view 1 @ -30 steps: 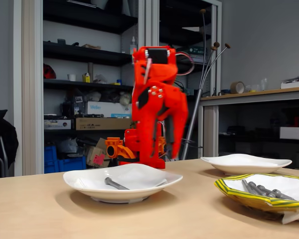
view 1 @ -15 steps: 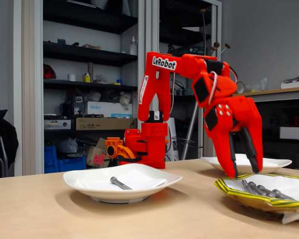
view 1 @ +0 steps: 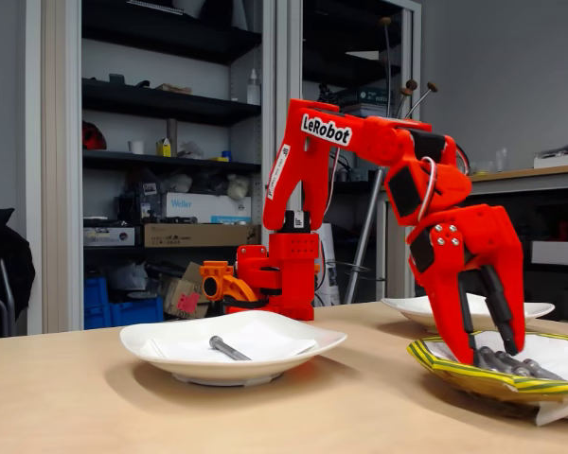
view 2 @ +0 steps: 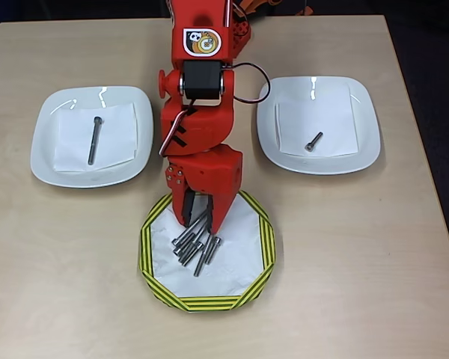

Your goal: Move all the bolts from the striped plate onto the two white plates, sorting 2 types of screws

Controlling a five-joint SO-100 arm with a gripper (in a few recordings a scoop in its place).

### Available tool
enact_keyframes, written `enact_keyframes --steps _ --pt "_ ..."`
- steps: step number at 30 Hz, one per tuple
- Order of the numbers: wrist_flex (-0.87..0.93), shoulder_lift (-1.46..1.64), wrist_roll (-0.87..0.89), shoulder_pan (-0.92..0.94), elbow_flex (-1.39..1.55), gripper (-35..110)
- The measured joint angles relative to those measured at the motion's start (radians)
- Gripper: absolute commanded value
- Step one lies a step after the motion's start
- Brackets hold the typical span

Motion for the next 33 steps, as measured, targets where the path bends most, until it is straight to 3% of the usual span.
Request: enact_keyframes --steps 16,33 --pt "-0.031 -0.017 0.008 0.000 -0.021 6" --pt "-0.058 -0.081 0.014 -0.002 -0.034 7"
